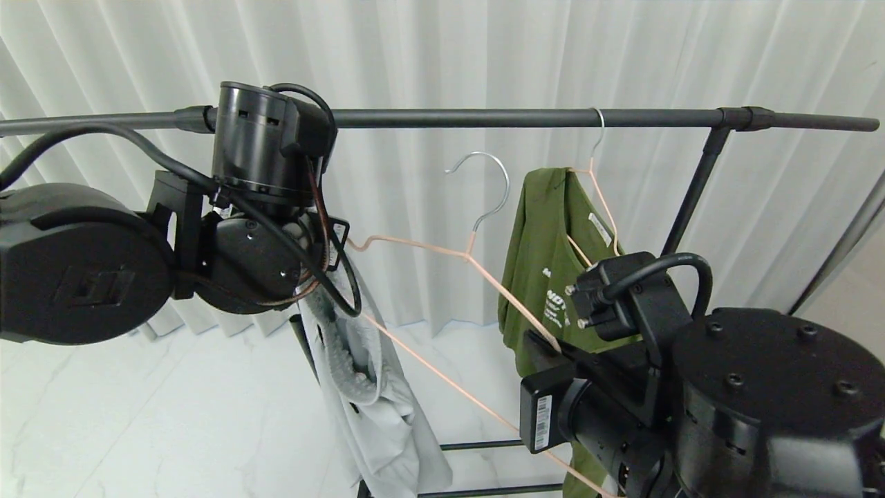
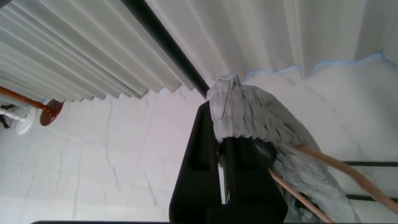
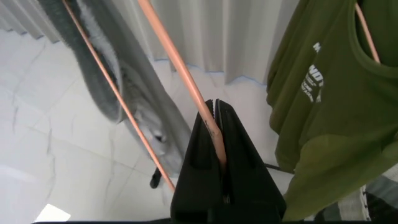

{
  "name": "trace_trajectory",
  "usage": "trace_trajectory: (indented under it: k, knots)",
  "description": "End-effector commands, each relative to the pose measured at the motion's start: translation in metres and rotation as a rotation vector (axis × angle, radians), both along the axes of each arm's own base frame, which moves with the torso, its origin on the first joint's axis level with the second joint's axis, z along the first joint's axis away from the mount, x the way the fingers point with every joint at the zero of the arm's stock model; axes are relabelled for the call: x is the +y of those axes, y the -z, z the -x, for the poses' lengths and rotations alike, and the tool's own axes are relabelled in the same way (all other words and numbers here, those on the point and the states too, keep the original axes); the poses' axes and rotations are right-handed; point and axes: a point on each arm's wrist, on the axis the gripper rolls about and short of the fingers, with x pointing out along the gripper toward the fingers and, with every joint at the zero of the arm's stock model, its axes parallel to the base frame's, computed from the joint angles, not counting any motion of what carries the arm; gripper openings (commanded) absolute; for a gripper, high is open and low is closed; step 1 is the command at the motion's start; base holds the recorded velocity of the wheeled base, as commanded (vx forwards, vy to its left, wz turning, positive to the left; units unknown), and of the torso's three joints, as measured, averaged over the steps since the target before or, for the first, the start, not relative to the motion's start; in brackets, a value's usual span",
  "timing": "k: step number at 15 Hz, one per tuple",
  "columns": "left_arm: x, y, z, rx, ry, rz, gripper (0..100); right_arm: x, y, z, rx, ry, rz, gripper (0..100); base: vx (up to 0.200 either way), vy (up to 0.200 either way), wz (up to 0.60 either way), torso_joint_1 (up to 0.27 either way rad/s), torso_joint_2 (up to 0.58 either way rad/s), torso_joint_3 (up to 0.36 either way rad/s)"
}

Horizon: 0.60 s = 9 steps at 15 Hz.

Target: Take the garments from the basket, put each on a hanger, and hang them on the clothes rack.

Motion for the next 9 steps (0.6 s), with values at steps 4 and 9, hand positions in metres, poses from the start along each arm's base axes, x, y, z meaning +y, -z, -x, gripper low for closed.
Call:
trace_trajectory:
  k: [4, 9]
  knots:
    - [0.007, -0.004, 0.015, -0.008, 0.009, 0.006, 0, 0.007, 0.005, -0.014, -0.024, 0.026, 0.014, 0, 0.0, 0.0, 0.0, 0.0, 0.0, 0.0]
    - [-0.001, -0.008, 0.029, -0.023, 0.06, 0.02, 0, 0.04, 0.008, -0.025, -0.03, 0.019, 0.008, 0, 0.0, 0.0, 0.0, 0.0, 0.0, 0.0]
